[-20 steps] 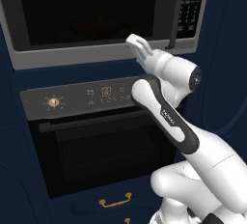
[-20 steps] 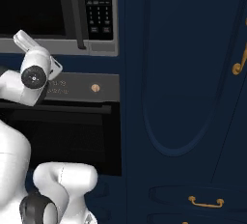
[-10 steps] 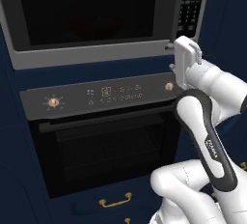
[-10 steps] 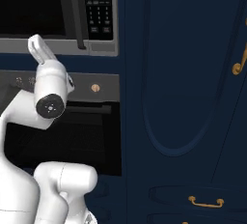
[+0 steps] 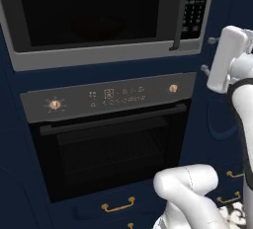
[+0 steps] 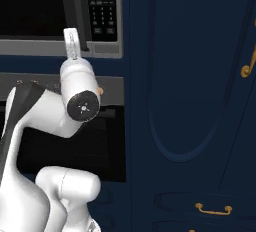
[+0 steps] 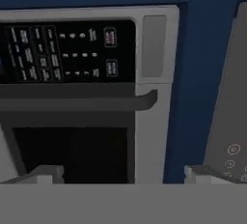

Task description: Pick the broccoli from the sink and place it in the bowl. Then pick the bowl and place it in the microwave. Then close the microwave door and press the start button.

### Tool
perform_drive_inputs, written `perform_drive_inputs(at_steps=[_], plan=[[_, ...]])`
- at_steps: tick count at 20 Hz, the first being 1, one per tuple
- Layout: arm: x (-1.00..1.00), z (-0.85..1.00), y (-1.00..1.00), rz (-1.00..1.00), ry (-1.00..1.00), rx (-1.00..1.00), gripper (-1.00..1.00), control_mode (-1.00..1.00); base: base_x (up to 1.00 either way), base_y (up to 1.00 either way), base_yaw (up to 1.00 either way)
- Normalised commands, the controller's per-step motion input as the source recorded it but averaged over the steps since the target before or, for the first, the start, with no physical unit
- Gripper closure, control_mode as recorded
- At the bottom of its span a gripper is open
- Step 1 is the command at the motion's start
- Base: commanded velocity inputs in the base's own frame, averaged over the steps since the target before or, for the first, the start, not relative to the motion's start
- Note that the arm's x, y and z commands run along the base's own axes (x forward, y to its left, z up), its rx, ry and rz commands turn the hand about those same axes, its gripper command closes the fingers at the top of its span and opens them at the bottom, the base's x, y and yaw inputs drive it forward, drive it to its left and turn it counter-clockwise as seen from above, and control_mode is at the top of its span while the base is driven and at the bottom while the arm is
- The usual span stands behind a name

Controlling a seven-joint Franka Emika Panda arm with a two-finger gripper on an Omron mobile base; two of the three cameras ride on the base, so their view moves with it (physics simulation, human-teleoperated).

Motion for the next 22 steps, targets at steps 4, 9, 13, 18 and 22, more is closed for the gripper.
perform_drive_inputs(at_steps=[4, 9, 13, 18, 22], plan=[[0.32, -0.04, -0.34, 0.26, 0.4, 0.21, -1.0, -1.0, 0.0, 0.0, 0.0], [0.79, -0.04, -0.02, 0.34, 0.2, 0.24, -1.0, -1.0, 0.0, 0.0, 0.0], [0.79, -0.19, 0.03, 0.34, 0.07, 0.14, -1.0, -1.0, 0.0, 0.0, 0.0], [0.4, -0.1, 0.28, 0.25, 0.02, 0.04, -1.0, -1.0, 0.0, 0.0, 0.0], [0.03, 0.11, 0.0, 0.09, -0.01, 0.01, -1.0, -1.0, 0.0, 0.0, 0.0]])
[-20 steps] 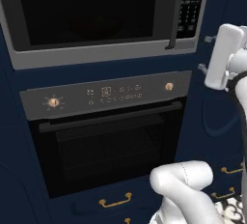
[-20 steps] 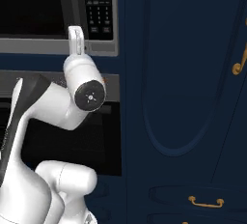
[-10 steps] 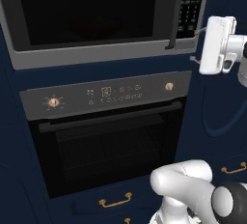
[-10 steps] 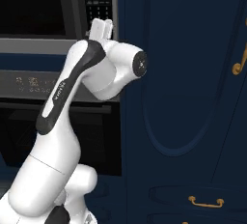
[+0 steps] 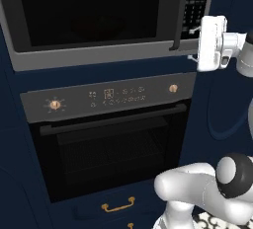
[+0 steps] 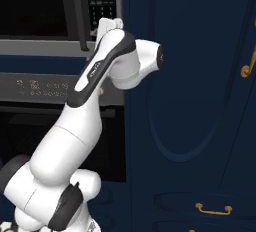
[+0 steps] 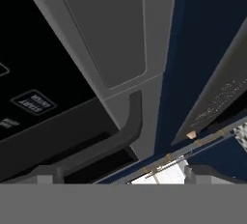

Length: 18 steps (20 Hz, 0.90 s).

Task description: Pick the broccoli from the sink and place it in the bowl. Then pick the bowl and place it in the microwave. Then close the microwave door and press the start button.

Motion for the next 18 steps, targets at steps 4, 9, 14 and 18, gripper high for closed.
perform_drive_inputs(at_steps=[4, 9, 14, 18], plan=[[0.01, 0.0, 0.0, 0.01, 0.0, 0.0, -1.0, -1.0, 0.0, 0.0, 0.0], [0.28, 0.0, 0.0, 0.0, 0.0, 0.02, -1.0, -1.0, 0.0, 0.0, 0.0], [0.25, -0.06, 0.0, 0.0, 0.0, 0.01, -1.0, -1.0, 0.0, 0.0, 0.0], [0.27, -0.14, 0.06, 0.0, 0.01, 0.0, -1.0, -1.0, 0.0, 0.0, 0.0]])
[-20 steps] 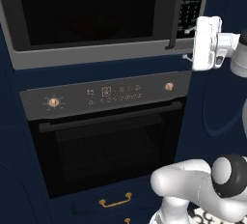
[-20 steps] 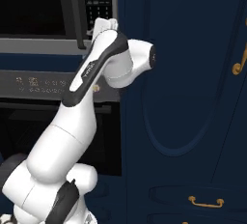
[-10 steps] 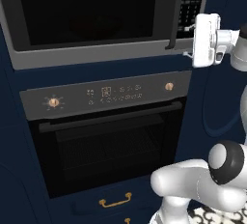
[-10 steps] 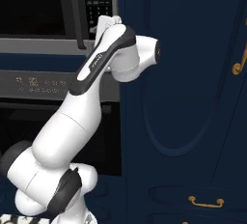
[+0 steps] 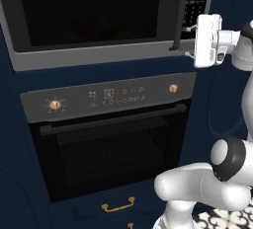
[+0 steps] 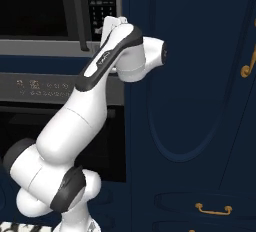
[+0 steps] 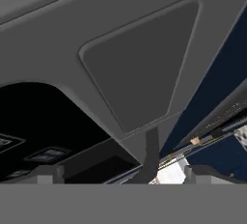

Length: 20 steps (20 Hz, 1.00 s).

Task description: Pick the broccoli from the sink and place it in the bowl. Then pick the bowl and place it in the microwave. Then close the microwave door and press the start button.

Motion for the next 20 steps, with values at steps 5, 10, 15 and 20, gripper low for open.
perform_drive_inputs(at_steps=[5, 10, 15, 20], plan=[[0.45, -0.1, 0.09, 0.0, 0.0, 0.01, -1.0, -1.0, 0.0, 0.0, 0.0], [0.73, -0.35, 0.26, 0.0, 0.0, 0.0, -1.0, -1.0, 0.0, 0.0, 0.0], [0.67, -0.29, 0.28, 0.0, 0.0, 0.0, -1.0, -1.0, 0.0, 0.0, 0.0], [0.25, -0.19, 0.25, 0.0, 0.0, 0.0, -1.0, -1.0, 0.0, 0.0, 0.0]])
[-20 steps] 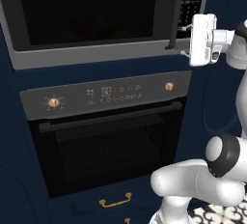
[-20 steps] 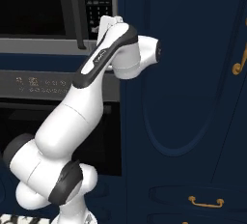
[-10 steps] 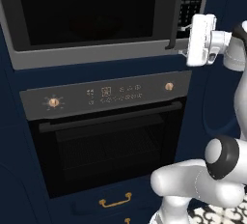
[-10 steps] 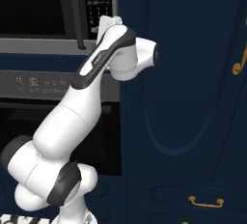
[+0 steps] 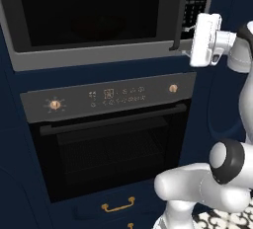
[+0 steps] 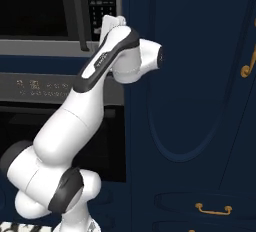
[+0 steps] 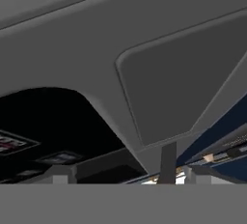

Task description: Pick the broccoli from the sink and place it in the bowl. Then pick the bowl and place it in the microwave. Then close the microwave door and press the start button.

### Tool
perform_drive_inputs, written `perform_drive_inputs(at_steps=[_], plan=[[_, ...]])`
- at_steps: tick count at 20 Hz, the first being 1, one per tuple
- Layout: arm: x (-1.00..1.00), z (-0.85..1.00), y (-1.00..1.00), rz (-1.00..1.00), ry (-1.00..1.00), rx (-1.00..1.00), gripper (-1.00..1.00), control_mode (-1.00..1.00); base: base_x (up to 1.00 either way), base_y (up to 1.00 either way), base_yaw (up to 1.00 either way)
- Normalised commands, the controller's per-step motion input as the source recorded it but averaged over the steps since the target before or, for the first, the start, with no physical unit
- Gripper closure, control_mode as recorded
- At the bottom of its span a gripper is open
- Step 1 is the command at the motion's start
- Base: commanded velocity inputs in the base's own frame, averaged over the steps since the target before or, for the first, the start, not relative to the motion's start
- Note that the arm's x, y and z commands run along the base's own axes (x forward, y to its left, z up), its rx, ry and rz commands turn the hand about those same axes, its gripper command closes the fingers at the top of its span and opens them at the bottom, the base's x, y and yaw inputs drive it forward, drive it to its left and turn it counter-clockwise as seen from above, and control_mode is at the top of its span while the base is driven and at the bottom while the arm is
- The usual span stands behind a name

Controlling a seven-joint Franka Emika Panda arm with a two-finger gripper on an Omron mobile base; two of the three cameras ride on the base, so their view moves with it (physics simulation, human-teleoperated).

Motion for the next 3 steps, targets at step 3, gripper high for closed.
perform_drive_inputs(at_steps=[3], plan=[[-0.65, 0.0, 0.01, 0.0, 0.0, 0.03, -1.0, -1.0, 0.0, 0.0, 0.0]])
